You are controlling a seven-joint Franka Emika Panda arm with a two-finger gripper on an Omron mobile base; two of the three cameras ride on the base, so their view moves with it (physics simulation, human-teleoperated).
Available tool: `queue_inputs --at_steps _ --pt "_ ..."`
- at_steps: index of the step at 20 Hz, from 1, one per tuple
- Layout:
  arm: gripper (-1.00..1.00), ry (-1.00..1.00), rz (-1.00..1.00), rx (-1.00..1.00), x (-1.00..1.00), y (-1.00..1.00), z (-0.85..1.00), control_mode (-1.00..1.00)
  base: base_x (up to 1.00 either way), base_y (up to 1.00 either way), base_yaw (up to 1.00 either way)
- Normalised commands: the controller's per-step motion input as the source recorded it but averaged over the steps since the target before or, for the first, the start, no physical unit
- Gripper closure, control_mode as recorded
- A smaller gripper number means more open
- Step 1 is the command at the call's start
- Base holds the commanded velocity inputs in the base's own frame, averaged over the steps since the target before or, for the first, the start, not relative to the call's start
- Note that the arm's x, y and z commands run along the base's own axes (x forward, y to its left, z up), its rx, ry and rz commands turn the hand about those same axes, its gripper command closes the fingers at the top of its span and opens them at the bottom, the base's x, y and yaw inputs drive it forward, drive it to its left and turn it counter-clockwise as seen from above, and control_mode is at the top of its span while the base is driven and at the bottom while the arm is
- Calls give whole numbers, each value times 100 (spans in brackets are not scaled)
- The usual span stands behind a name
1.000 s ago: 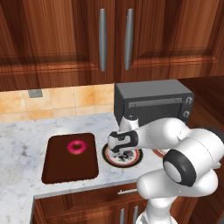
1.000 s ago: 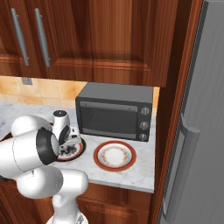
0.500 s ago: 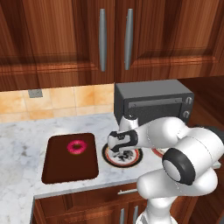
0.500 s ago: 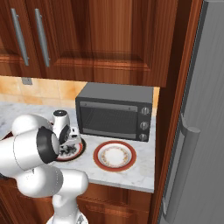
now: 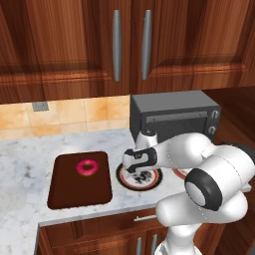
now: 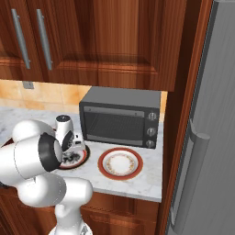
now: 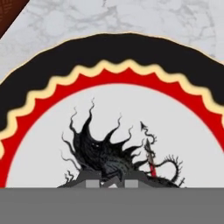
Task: Move the dessert items from the plates to the tray.
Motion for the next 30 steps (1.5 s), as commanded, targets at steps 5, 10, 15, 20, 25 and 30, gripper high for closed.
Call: queue_inputs --at_steps 5,10,15,20,25,30 --pt "100 0 0 -3 0 23 11 -100 0 0 0" --pt "100 0 0 -1 -13 66 65 -100 0 0 0" --pt "100 0 0 0 -26 75 45 -100 0 0 0" --pt "100 0 0 0 -32 86 14 -100 0 0 0" --pt "100 0 1 0 -20 77 0 -100 0 0 0" --pt "100 -1 1 0 0 65 -19 -100 0 0 0"
